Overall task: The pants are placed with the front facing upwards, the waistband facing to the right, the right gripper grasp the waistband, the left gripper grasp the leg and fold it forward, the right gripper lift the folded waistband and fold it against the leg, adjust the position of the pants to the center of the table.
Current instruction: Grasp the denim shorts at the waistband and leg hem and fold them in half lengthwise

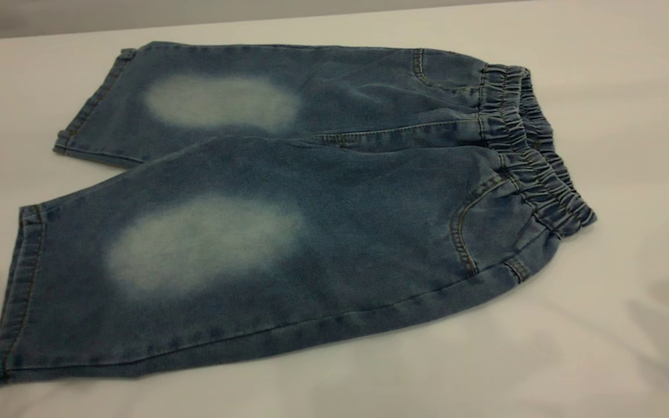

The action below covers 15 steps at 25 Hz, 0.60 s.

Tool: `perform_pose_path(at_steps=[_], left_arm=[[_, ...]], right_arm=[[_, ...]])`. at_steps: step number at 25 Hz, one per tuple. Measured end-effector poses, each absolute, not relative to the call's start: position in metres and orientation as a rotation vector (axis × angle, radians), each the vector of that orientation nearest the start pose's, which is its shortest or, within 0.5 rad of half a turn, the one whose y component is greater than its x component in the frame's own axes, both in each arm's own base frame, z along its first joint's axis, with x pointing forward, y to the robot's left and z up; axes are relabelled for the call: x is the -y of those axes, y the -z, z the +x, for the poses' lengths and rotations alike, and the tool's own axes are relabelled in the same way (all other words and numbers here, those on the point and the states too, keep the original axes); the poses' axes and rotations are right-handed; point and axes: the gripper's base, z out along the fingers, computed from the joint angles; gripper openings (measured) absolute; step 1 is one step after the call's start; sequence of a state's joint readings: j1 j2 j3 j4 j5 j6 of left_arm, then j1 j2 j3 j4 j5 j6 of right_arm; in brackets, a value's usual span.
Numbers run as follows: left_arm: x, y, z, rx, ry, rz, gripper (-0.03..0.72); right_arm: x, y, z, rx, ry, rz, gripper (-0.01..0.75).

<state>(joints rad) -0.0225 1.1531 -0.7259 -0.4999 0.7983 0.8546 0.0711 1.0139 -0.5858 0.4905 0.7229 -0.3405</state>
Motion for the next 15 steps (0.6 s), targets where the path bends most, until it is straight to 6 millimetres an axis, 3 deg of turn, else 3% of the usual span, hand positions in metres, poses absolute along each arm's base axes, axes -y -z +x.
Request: perform_pose_path(at_steps=[9, 15], left_arm=[[0.041, -0.229, 0.193, -2.432, 0.24, 0.914, 0.469], [0.058, -0.229, 0.192, -2.374, 0.243, 1.003, 0.469]], right_arm=[[-0.051, -0.195, 0.21, -2.704, -0.578, -0.18, 0.384], [-0.061, -0.149, 0.231, -2.772, -0.736, -0.193, 0.385]])
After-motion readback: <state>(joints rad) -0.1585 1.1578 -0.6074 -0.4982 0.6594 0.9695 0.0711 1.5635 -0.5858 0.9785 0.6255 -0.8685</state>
